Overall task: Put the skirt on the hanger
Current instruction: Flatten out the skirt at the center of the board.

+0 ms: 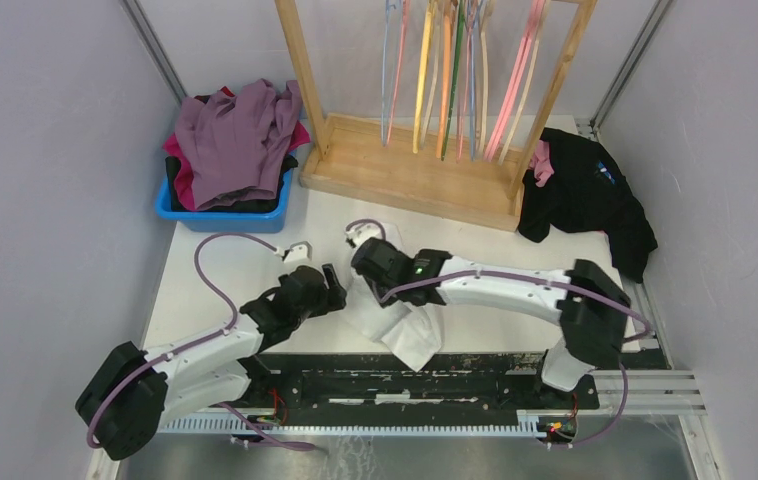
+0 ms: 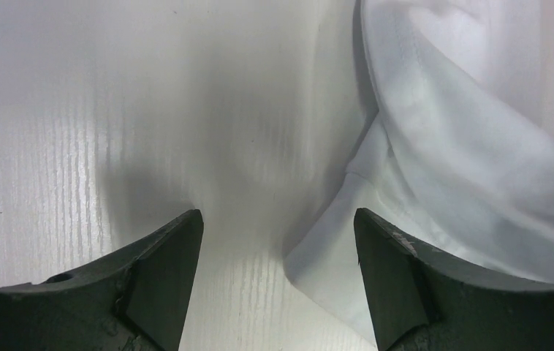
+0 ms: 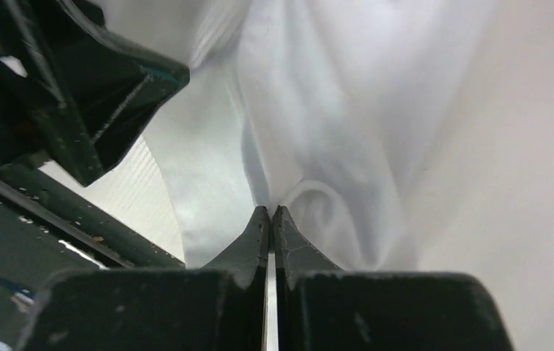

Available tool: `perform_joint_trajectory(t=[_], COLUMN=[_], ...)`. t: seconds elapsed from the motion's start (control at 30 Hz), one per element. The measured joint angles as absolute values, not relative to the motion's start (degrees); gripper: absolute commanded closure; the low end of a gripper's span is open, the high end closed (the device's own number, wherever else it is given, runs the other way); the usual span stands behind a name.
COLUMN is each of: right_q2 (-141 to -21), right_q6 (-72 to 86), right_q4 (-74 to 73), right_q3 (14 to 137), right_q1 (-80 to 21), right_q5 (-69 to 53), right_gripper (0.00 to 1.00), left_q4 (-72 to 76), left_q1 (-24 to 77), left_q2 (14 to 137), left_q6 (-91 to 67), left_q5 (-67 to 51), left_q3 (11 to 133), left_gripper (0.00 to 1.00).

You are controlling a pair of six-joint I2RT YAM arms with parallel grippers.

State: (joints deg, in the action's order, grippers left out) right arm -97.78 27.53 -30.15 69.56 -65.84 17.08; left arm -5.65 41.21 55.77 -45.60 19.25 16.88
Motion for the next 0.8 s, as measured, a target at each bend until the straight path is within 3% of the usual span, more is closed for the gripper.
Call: perform_joint_trajectory(t=[0.27, 0.7, 0.77, 0.8], right_q2=[-80.4, -70.0, -68.9, -68.9], right_q6=[26.6, 30.0, 30.5, 30.7], right_q4=[-31.4, -38.0, -38.3, -38.4], right_q3=[68.0, 51.1, 49.0, 48.5], right_q1=[-56.1, -32.5, -30.4, -29.7], right_q5=[18.7, 23.5, 23.9, 23.9], right_gripper=[0.99, 0.96, 0.92, 0.83], left_q4=[-4.7, 0.2, 1.6, 2.7], left_q1=[41.2, 44.3, 44.9, 45.2], left_q2=[59.7, 70.8, 72.5, 73.7], left_q6=[-45.6, -44.9, -44.9, -44.7], left_q5=[17.8, 18.3, 18.8, 19.2], left_q3=[19.2, 24.8, 25.4, 25.8], left_gripper=[0.18, 0.19, 0.23, 0.26])
